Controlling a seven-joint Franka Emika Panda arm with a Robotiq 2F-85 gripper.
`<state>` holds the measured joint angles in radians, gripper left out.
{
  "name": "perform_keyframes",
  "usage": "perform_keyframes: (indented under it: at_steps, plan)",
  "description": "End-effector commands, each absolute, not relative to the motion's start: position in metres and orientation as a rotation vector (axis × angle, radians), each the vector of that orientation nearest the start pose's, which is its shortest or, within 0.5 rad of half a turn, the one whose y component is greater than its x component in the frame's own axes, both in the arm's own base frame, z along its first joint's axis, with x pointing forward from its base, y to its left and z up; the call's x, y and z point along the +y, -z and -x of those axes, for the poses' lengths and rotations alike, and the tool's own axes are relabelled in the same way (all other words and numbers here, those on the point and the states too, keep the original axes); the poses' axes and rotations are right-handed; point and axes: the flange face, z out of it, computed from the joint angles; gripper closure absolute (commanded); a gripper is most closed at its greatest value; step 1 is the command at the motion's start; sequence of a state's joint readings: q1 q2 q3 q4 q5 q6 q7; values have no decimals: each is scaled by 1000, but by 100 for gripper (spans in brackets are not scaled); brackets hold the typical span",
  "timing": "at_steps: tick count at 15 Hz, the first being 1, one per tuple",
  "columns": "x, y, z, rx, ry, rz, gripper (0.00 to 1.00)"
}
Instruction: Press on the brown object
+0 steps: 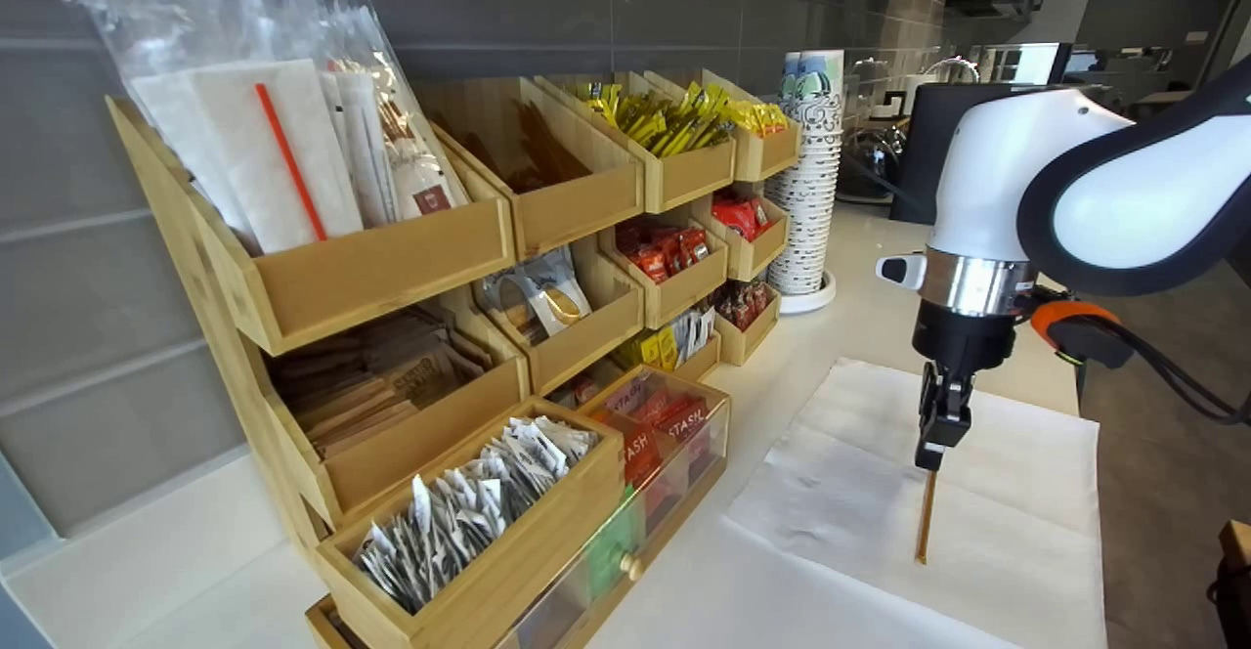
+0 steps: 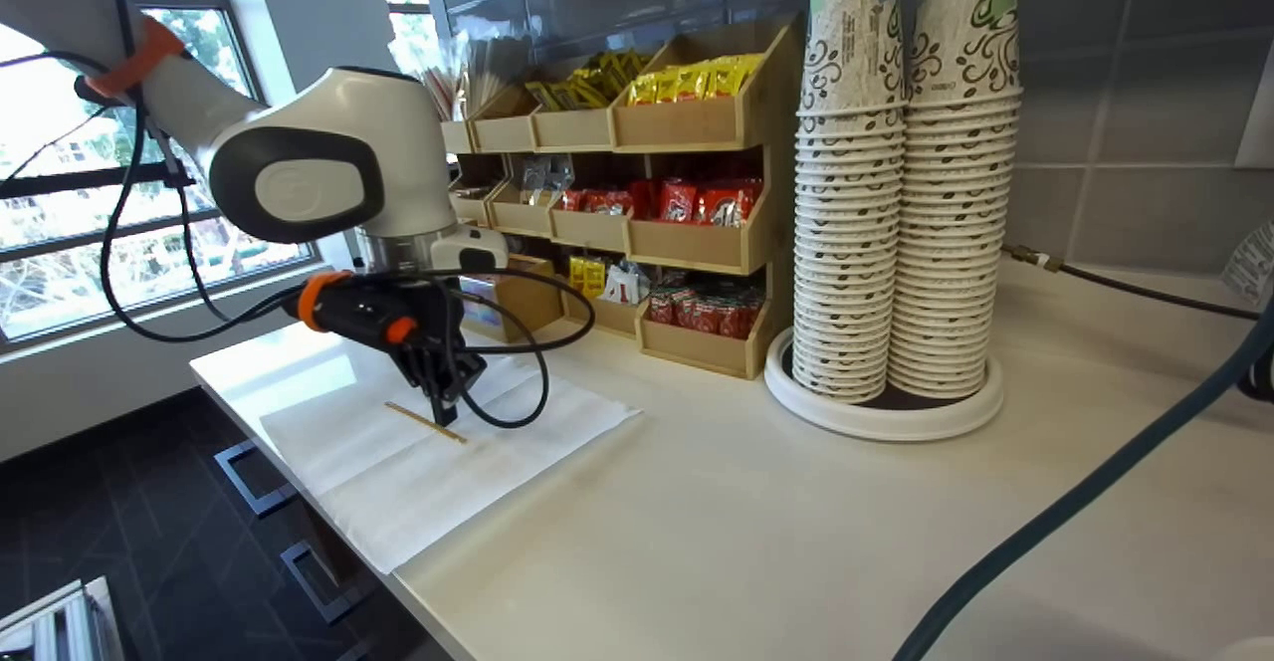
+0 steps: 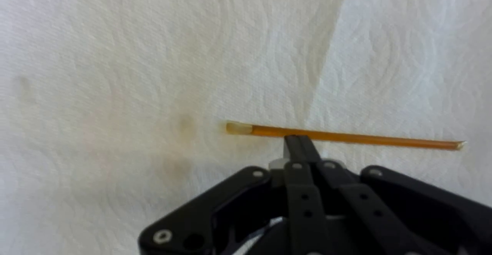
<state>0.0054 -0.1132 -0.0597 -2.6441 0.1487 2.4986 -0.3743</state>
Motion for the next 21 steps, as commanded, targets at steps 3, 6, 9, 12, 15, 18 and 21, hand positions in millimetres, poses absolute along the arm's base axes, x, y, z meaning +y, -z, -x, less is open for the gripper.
perform_keyframes:
  at_steps: [3, 6, 9, 12, 15, 18, 21]
  plan:
    - [-25, -278, -411, -273, -59, 3043, 100]
    - [-25, -276, -411, -268, -78, 3042, 100]
    - [-26, -273, -412, -255, -83, 3047, 100]
    - [-26, -269, -413, -245, -95, 3048, 100]
    - [-26, -266, -414, -237, -91, 3051, 100]
    - [-29, -260, -416, -220, -92, 3063, 100]
    - [-31, -258, -418, -203, -94, 3078, 100]
